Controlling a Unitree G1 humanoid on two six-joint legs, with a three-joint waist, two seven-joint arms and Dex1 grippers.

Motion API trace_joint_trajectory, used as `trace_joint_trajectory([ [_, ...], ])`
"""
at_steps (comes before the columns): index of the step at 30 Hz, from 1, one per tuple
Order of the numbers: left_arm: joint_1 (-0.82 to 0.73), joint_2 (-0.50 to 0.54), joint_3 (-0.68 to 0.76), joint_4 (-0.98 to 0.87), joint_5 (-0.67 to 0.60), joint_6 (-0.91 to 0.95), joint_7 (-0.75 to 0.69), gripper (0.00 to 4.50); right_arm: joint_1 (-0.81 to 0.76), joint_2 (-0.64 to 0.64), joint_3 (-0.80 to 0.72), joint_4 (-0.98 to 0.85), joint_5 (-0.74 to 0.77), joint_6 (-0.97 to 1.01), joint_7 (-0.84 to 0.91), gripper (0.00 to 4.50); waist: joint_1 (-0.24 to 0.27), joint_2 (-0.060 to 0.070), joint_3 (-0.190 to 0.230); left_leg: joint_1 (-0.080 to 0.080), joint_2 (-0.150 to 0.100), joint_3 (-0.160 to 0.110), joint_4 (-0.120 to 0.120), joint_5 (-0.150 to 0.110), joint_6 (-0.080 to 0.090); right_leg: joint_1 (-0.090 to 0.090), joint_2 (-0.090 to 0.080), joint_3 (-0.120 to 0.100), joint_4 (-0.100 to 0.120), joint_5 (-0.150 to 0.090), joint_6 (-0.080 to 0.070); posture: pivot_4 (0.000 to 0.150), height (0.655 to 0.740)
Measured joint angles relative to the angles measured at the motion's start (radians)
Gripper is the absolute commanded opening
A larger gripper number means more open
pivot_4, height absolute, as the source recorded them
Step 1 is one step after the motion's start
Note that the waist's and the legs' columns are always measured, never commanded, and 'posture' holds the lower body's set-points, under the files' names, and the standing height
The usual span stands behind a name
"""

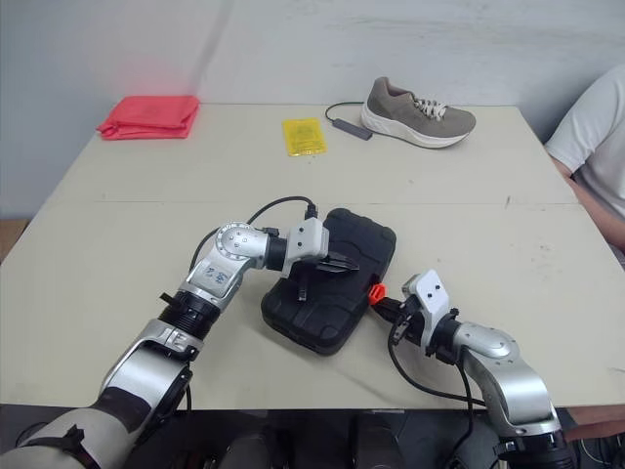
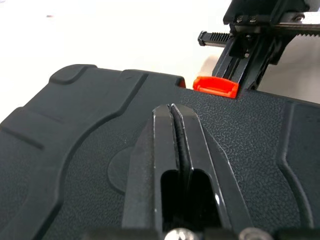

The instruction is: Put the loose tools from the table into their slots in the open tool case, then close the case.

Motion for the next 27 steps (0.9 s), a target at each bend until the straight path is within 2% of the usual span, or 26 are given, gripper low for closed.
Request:
trace_joint_trajectory([
  [6,-0.022,-0.006,0.000,0.054,0.000,-0.036,-0.006,0.03,-0.001,-0.015,-0.014,-0.017,0.005,0.019,-0.001,0.00,0.000,0.002,-0.001,0.000,-0.001,-0.001,0.000,0.000,0.001,0.000,-0.001,0.000,0.000,0.000,0.000,0.150,0.7400],
  [12,-0.023,-0.002,0.000,0.088,0.009,-0.065,-0.006,0.03,-0.061,-0.084,-0.047,-0.133,0.042,0.122,-0.001,0.00,-0.003,0.006,-0.010,0.003,0.000,0.000,-0.003,-0.001,0.003,0.002,-0.001,0.000,-0.001,0.000,0.000,0.150,0.7400],
  [14,-0.023,-0.009,-0.005,0.098,0.017,-0.074,-0.002,0.03,-0.111,-0.078,-0.051,-0.182,0.084,0.142,0.000,0.00,-0.002,0.006,-0.011,0.013,0.000,-0.001,-0.009,-0.002,0.002,0.012,-0.001,0.000,-0.005,-0.001,-0.001,0.150,0.7400],
  [16,-0.023,-0.016,-0.011,0.101,0.021,-0.081,0.001,0.03,-0.135,-0.078,-0.049,-0.198,0.098,0.147,0.000,0.00,0.000,0.007,-0.014,0.015,0.001,-0.005,-0.011,-0.003,0.000,0.016,-0.002,0.000,-0.010,-0.001,-0.002,0.150,0.7400],
  [22,-0.005,-0.030,0.040,0.132,-0.022,-0.191,0.007,0.03,-0.083,-0.144,-0.064,-0.201,0.093,0.128,0.030,0.00,0.003,0.005,-0.014,0.012,0.000,-0.008,-0.011,-0.003,0.001,0.016,-0.006,0.000,-0.011,-0.001,-0.003,0.150,0.7400],
  [25,0.039,-0.021,0.118,0.118,-0.109,-0.240,-0.021,0.82,-0.019,-0.239,-0.178,-0.237,0.111,0.121,0.063,0.95,-0.001,0.005,-0.008,0.010,0.000,-0.008,-0.011,-0.003,0.001,0.015,-0.006,0.000,-0.011,-0.001,-0.003,0.150,0.7400],
  [27,0.078,0.044,0.174,0.070,-0.175,-0.206,-0.061,1.72,0.056,-0.307,-0.269,-0.250,0.106,0.085,0.112,1.90,-0.004,0.003,-0.002,0.008,0.002,-0.009,-0.012,-0.002,-0.001,0.013,-0.002,0.000,-0.011,-0.002,-0.004,0.150,0.7400],
])
